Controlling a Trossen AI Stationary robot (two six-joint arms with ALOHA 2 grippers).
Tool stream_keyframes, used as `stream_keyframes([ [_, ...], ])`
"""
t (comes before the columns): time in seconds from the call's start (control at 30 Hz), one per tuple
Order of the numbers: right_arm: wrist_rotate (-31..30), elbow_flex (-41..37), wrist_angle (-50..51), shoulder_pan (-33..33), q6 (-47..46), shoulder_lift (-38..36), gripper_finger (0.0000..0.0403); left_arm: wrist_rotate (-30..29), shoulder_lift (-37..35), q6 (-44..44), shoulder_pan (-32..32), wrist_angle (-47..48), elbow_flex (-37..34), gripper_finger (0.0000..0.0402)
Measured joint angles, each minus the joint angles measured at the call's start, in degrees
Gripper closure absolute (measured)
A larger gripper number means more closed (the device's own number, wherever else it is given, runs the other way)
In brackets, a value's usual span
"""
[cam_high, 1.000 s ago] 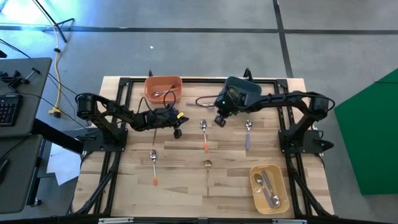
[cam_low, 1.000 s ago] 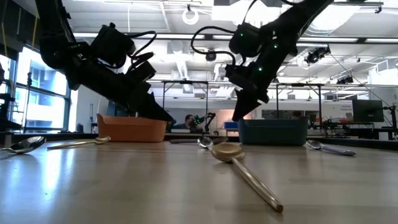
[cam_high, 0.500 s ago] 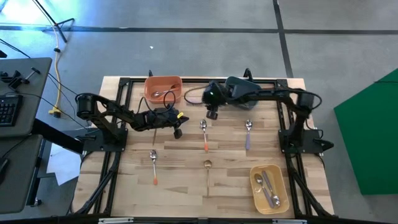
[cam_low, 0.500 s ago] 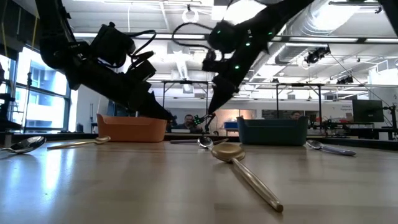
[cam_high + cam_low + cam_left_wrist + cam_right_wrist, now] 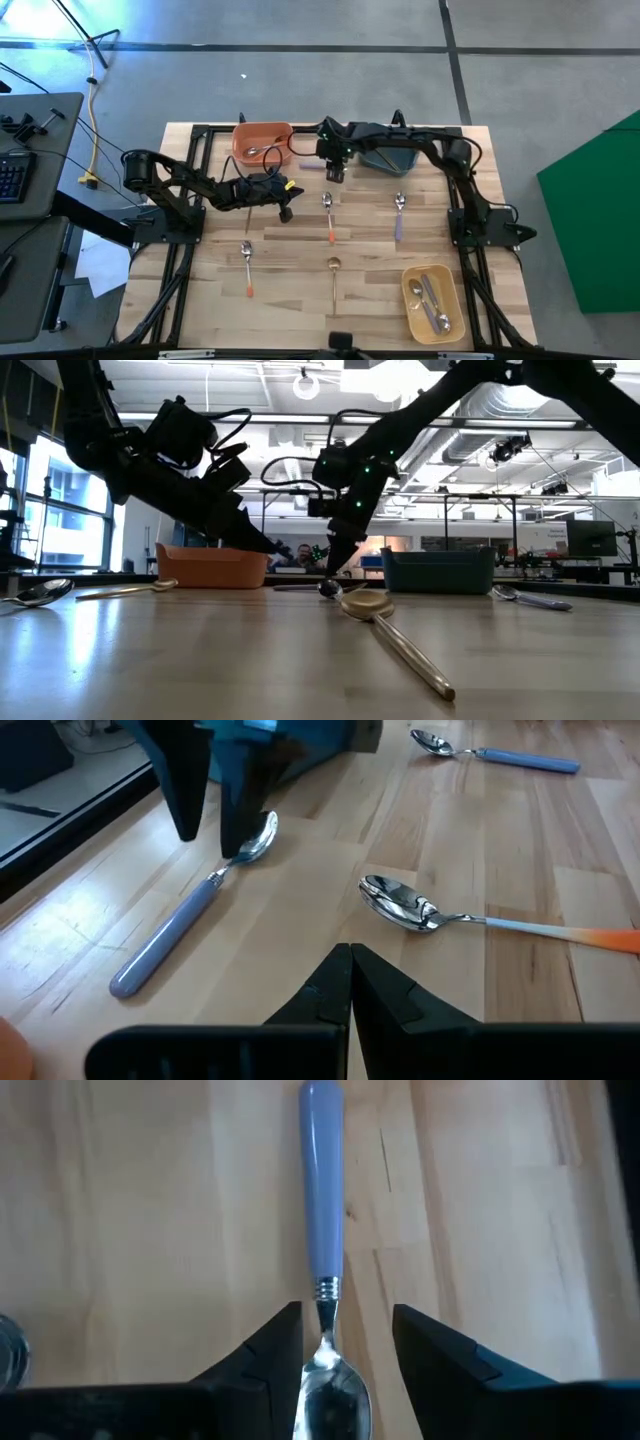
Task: Sort silverware by color (type)
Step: Put the violet spoon into the yellow bin
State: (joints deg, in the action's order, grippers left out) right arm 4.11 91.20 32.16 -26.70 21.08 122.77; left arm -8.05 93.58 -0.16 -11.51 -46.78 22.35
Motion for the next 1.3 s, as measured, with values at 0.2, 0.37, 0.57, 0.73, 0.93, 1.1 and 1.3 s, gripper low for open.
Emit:
stream_keyframes([
  [0.2, 0.89, 1.06, 0.56, -0.87, 0.00, 2.94, 0.0277, -0.01, 0.00, 0.00, 0.00, -0.02, 0.00, 0.0401],
  [0.37, 1.11, 1.53, 0.81, -1.05, 0.00, 2.86, 0.0295, -0.01, 0.00, -0.02, 0.00, -0.04, 0.00, 0.0401],
  [0.57, 1.80, 1.53, 2.69, -1.18, -0.02, 2.86, 0.0329, -0.01, 0.00, -0.02, 0.00, -0.28, 0.00, 0.0401],
  [0.73, 1.76, 1.53, 3.21, -1.19, -0.08, 2.86, 0.0333, -0.01, 0.00, -0.04, 0.00, -0.26, 0.00, 0.0401],
  [0.93, 1.74, 1.53, 4.89, -1.40, -0.04, 2.86, 0.0334, -0.01, 0.00, -0.07, 0.00, -0.20, 0.00, 0.0401],
  [1.1, 2.10, 1.64, 10.06, -1.82, -0.23, 3.14, 0.0357, -0.01, 0.00, -0.07, 0.00, -0.17, 0.00, 0.0401],
  [1.3, 2.64, 1.47, 12.51, -1.53, -1.09, 2.65, 0.0396, 0.01, 0.00, -0.09, 0.00, -0.12, 0.00, 0.0401],
])
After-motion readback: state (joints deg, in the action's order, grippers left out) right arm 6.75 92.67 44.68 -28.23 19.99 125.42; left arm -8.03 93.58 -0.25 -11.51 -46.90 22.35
